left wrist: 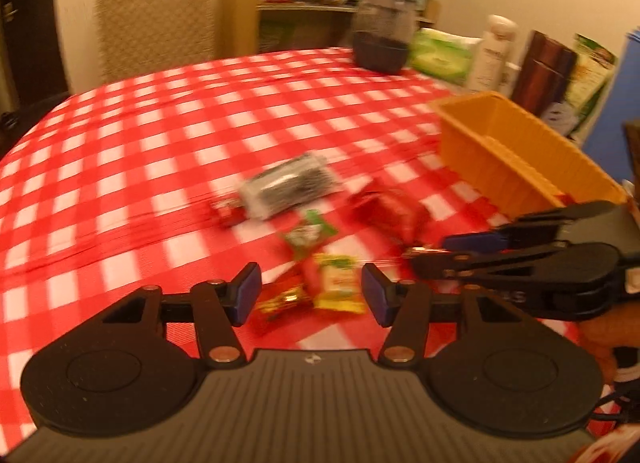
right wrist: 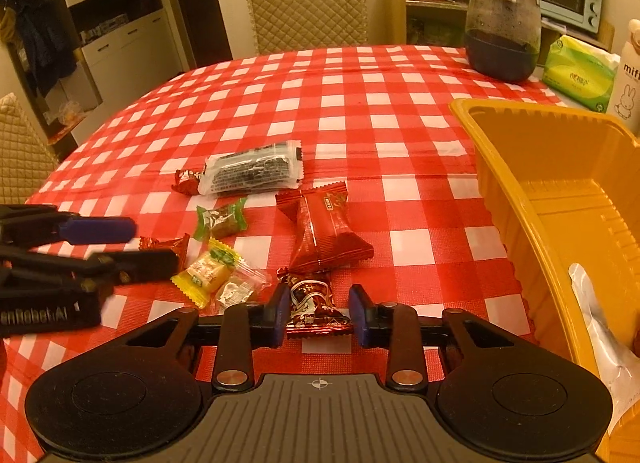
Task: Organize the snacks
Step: 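Grasp the yellow candy with the left tool while the right tool grasps the red-silver candy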
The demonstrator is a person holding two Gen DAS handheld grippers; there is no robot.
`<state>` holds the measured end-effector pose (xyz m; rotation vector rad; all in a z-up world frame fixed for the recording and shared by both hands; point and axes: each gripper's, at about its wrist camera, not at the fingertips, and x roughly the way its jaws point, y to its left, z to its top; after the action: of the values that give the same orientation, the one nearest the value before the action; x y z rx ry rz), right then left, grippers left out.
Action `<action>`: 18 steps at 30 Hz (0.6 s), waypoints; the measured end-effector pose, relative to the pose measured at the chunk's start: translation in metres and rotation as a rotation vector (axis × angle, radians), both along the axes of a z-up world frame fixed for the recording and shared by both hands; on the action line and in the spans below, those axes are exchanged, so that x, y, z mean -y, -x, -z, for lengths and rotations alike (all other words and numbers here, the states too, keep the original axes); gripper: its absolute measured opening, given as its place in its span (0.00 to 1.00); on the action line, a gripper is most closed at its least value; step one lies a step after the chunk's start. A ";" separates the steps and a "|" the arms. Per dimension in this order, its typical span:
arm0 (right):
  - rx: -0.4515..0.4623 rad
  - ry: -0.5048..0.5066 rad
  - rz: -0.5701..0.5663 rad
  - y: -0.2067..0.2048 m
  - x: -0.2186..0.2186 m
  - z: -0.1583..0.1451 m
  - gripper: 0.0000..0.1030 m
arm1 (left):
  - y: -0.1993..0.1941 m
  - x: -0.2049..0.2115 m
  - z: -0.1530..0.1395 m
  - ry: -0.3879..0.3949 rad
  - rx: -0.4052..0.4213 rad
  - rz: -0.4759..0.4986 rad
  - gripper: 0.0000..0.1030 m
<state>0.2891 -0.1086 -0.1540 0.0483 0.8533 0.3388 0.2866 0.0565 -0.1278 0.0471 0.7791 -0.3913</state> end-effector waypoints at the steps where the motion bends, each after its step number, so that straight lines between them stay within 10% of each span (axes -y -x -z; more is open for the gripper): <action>1: 0.001 0.000 0.002 0.000 0.000 -0.001 0.32 | -0.001 0.003 0.001 0.001 -0.003 0.012 0.37; 18: 0.002 -0.012 0.035 0.005 0.011 -0.006 0.32 | -0.017 0.015 0.019 -0.026 -0.031 -0.003 0.30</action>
<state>0.2838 -0.1193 -0.1484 0.0740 0.8477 0.3116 0.3034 0.0412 -0.1466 0.0643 0.8149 -0.3803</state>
